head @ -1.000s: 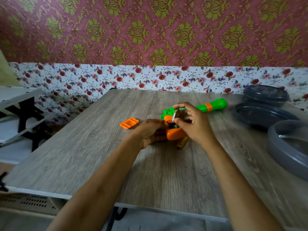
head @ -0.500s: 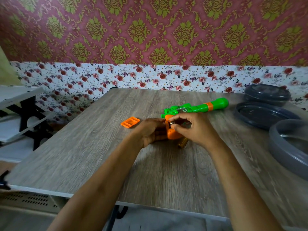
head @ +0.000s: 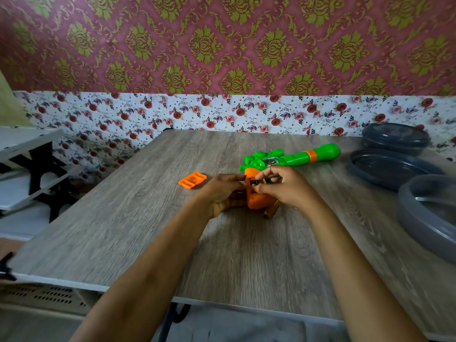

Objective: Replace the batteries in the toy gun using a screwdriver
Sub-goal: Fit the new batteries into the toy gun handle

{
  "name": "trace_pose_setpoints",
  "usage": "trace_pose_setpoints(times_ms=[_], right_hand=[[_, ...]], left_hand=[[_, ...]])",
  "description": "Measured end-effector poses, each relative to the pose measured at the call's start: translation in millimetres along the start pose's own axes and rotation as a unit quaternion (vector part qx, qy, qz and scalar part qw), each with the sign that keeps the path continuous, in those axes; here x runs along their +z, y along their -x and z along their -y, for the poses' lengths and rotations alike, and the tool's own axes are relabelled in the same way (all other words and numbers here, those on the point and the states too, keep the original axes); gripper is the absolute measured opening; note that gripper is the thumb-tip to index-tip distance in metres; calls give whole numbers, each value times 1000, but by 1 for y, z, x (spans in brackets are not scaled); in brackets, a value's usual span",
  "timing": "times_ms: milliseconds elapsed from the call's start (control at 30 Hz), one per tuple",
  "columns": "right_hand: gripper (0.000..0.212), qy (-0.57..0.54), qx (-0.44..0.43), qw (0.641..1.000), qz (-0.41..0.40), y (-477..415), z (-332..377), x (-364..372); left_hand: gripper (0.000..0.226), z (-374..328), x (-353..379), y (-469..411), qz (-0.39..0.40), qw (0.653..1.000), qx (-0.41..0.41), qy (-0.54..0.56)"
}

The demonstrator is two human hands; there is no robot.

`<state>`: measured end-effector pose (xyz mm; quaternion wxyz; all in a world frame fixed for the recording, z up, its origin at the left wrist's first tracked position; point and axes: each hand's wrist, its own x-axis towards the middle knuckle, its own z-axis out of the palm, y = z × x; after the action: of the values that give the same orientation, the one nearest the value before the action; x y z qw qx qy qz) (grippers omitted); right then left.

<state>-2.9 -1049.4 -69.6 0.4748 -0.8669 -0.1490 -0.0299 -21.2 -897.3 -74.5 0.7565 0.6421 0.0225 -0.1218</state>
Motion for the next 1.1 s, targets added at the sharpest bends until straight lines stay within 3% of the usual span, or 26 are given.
trace_pose_setpoints(times_ms=[200,433,733,933,1033,1100], right_hand=[[44,6,84,996,-9,-14,-4,7],[40,-31,107,993,-26,-21,-10,9],[37,-111,37,993,-29,-9,-20,10],[32,31,17,992,-123,-1,-13,5],[29,116,15,989,-93,3,-9,5],[35,108,27,991,-68,2,-7,6]], left_hand=[[23,1,0,0,-8,1000,11,-1],[22,3,2,-2,-30,999,16,-2],[12,5,4,-5,-56,998,10,-10],[12,6,4,-4,-78,995,51,-30],[10,7,2,-6,-85,994,63,-41],[13,7,0,-7,-92,993,72,-30]])
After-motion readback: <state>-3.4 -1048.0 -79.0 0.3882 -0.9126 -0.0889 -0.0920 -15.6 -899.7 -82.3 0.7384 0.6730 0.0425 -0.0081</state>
